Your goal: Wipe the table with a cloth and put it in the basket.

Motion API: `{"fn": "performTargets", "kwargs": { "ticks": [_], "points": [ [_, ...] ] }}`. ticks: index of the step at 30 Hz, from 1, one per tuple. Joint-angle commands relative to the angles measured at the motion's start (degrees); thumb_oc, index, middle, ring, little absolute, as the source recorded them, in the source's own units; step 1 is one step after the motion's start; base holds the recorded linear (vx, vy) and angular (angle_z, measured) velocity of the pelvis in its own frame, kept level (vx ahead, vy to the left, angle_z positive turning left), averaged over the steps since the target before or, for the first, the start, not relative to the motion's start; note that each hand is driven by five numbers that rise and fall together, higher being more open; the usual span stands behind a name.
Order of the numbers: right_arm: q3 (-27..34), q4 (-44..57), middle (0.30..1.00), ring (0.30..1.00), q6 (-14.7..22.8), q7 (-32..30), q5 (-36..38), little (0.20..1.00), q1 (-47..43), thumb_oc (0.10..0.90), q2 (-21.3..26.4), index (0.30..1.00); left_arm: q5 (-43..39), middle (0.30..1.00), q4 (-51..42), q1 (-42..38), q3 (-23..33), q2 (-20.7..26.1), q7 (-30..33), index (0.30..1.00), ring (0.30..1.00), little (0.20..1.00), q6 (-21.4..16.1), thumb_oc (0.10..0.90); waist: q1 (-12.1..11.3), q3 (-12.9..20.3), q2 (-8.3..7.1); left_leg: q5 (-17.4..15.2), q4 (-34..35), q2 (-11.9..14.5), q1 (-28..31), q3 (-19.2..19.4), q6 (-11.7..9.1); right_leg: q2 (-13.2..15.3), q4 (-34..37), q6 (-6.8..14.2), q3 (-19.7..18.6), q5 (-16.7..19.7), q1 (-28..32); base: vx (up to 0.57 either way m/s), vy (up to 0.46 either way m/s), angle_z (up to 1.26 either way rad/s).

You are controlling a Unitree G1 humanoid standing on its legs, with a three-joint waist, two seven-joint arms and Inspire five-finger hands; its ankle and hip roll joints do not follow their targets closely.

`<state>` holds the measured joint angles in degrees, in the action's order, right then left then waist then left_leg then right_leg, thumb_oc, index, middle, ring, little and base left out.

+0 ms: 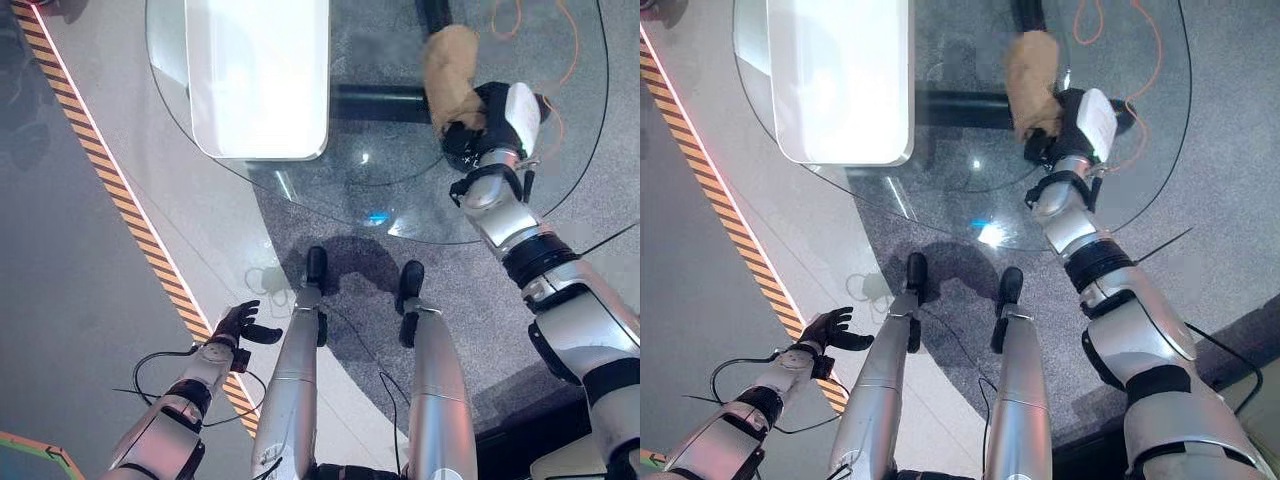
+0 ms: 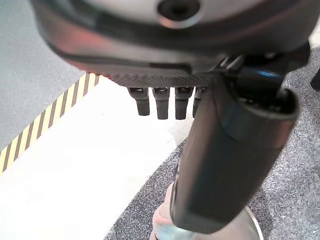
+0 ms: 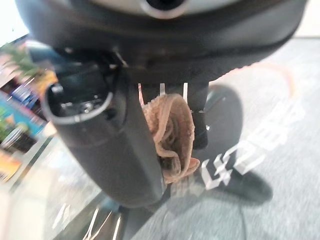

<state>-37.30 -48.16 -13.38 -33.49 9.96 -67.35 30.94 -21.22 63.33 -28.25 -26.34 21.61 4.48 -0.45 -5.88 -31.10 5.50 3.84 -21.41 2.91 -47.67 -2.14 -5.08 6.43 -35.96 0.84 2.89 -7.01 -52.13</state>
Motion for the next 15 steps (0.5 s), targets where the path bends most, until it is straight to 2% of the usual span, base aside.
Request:
{"fn": "performTargets", "kwargs": {
  "ticks": [1, 15],
  "points": [
    [-3.4, 7.0, 0.300, 0.300, 2.4, 2.4, -4.7, 0.200, -5.6, 0.100, 0.4, 0.300, -0.2, 0.900, 1.4, 3.1, -0.8, -1.6, 1.8, 0.900, 0.900, 0.900, 0.4, 0.800, 0.4, 1.3, 3.20, -1.3, -1.1, -3.7, 0.2, 1.0, 3.9, 0.1, 6.8, 0.6, 3.0, 4.6, 1.8, 0.00, 0.015, 0.04],
    [-8.6, 9.3, 0.300, 0.300, 1.6, 10.5, -12.2, 0.200, -2.9, 0.100, -3.9, 0.300, 0.2, 0.900, 1.1, 2.4, -1.5, -3.3, 2.9, 0.900, 0.900, 0.900, 0.8, 0.800, 0.2, 1.3, 3.42, -0.8, -0.7, -3.9, 0.2, 1.2, 3.8, 0.4, 7.1, 0.6, 3.4, 4.9, 1.7, 0.00, 0.001, 0.01]
  ]
}}
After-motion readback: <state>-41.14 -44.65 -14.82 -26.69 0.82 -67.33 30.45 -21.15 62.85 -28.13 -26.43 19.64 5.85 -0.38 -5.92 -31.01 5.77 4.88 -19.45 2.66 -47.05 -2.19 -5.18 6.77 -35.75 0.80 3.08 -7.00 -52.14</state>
